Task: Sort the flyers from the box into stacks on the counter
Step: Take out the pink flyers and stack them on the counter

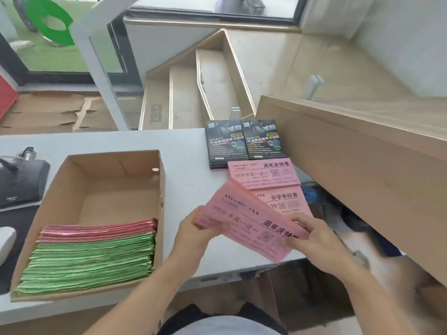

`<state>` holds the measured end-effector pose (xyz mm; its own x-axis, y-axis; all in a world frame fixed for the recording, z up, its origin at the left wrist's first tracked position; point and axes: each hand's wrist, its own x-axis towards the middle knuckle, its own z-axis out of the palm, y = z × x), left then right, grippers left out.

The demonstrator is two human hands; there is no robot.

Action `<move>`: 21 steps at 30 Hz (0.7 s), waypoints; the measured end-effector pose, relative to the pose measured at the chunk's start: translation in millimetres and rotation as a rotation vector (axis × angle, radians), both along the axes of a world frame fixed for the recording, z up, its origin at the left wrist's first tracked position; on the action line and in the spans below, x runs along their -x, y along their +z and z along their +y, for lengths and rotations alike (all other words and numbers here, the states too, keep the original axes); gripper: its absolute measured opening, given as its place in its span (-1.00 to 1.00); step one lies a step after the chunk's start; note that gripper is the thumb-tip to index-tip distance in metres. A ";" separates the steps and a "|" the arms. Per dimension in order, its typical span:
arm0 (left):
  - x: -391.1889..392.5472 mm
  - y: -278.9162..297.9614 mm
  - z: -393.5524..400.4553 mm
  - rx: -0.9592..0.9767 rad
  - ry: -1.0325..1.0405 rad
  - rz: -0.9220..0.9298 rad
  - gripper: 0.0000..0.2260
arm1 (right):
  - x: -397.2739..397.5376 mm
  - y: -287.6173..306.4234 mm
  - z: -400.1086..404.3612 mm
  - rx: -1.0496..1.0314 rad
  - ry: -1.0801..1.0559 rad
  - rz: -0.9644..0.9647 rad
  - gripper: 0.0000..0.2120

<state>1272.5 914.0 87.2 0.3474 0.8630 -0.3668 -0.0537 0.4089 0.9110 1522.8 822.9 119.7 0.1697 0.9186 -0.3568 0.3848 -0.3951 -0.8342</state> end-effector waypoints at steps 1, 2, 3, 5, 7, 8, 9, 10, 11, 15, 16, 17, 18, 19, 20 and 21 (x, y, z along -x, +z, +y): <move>3.1 -4.7 -3.4 -0.051 -0.031 0.078 -0.78 | -10.3 -2.5 -3.5 0.002 0.024 -0.066 -0.67; 4.9 -10.5 -7.2 -0.101 -0.071 0.140 -0.81 | -17.5 -4.3 -5.2 0.004 0.037 -0.140 -0.65; 5.4 -16.6 -11.4 -0.152 -0.120 0.204 -0.82 | -22.6 -7.9 -6.0 0.002 0.051 -0.207 -0.65; 2.6 -30.3 -19.6 -0.227 -0.192 0.326 -0.83 | -25.9 -15.9 -6.2 -0.004 0.081 -0.286 -0.62; -1.5 -41.8 -24.7 -0.245 -0.196 0.393 -0.83 | -25.2 -25.1 -6.9 -0.024 0.106 -0.298 -0.58; -3.5 -45.6 -26.7 -0.253 -0.190 0.412 -0.82 | -25.6 -30.5 -8.4 -0.033 0.112 -0.285 -0.59; -4.9 -49.1 -28.2 -0.265 -0.183 0.426 -0.81 | -26.8 -36.0 -10.3 -0.039 0.108 -0.268 -0.61; -6.4 -51.6 -29.9 -0.272 -0.183 0.430 -0.81 | -28.7 -40.4 -13.1 -0.040 0.096 -0.251 -0.64; -7.9 -53.3 -31.7 -0.269 -0.182 0.431 -0.82 | -31.5 -45.0 -15.8 -0.030 0.073 -0.229 -0.67; -13.6 -61.2 -38.2 -0.213 -0.155 0.418 -0.85 | -37.0 -64.8 -24.1 0.005 -0.054 -0.069 -0.74; -16.3 -62.1 -39.5 -0.202 -0.144 0.415 -0.81 | -35.6 -69.3 -25.5 0.004 -0.072 -0.051 -0.72; -20.2 -60.9 -39.9 -0.192 -0.121 0.409 -0.76 | -34.0 -72.2 -25.6 -0.009 -0.098 -0.048 -0.69; -25.4 -58.3 -37.7 -0.182 -0.087 0.401 -0.73 | -33.5 -72.1 -23.3 -0.032 -0.141 -0.033 -0.67; -31.6 -54.1 -33.5 -0.174 -0.053 0.392 -0.73 | -34.6 -70.5 -18.4 -0.063 -0.203 0.002 -0.68; -38.4 -49.5 -27.2 -0.172 -0.025 0.395 -0.74 | -37.1 -68.2 -12.0 -0.086 -0.271 0.048 -0.69; -46.3 -45.2 -20.3 -0.175 -0.003 0.405 -0.74 | -41.4 -65.7 -4.8 -0.094 -0.327 0.064 -0.68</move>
<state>1318.9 893.8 42.0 0.2085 0.9233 -0.3225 0.3227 0.2464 0.9139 1564.2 818.2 54.0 0.4402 0.8490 -0.2923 0.1962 -0.4086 -0.8913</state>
